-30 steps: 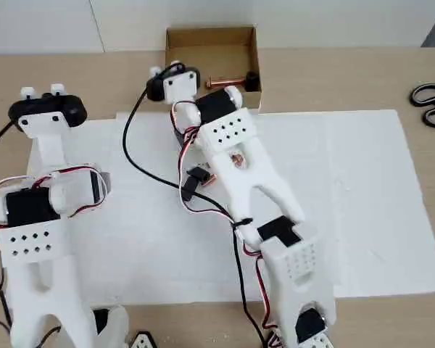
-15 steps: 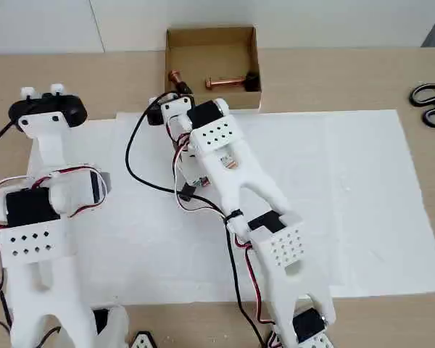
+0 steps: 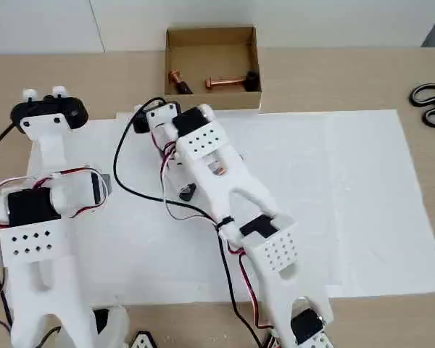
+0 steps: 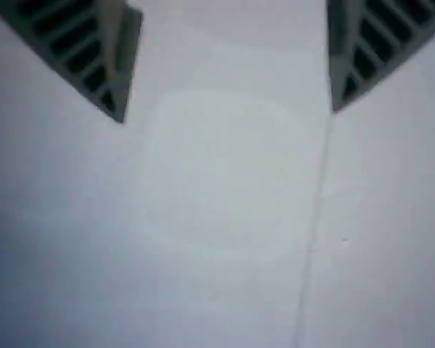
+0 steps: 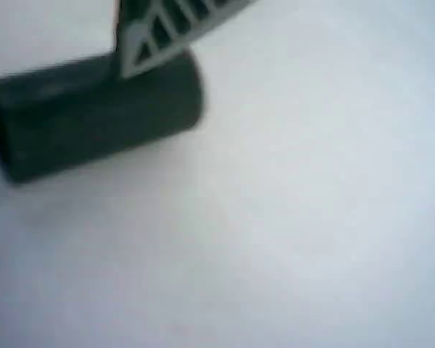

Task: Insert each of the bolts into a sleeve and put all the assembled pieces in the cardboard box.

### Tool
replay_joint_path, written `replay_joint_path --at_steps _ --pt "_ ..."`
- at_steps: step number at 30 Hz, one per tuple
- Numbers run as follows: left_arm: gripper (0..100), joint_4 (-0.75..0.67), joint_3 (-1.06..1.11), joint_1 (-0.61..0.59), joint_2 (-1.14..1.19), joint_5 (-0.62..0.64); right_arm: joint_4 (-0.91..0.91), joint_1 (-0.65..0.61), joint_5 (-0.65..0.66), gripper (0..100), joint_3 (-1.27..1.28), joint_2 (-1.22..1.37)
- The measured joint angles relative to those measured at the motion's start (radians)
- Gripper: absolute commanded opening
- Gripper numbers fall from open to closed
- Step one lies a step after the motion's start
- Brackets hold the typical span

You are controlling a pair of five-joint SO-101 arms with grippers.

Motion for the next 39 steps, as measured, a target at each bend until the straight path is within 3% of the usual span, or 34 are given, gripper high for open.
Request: replay_joint_path --at_steps 9,16,22,30,39 --pt "18 -0.002 0.0 0.0 0.0 0.0 0.0 -0.043 -0.275 23.4 0.0 -0.021" --pt "18 -0.002 0.0 0.0 0.0 0.0 0.0 -0.041 -0.405 23.4 0.0 0.017" --pt "18 -0.002 0.0 0.0 0.0 0.0 -0.048 -0.063 -0.43 22.9 0.0 0.078" --pt "18 -0.002 0.0 0.0 0.0 0.0 -0.152 -0.063 -0.43 7.7 0.0 0.08" --pt "18 -0.002 0.0 0.0 0.0 0.0 -0.173 -0.069 -0.427 7.2 0.0 0.08"
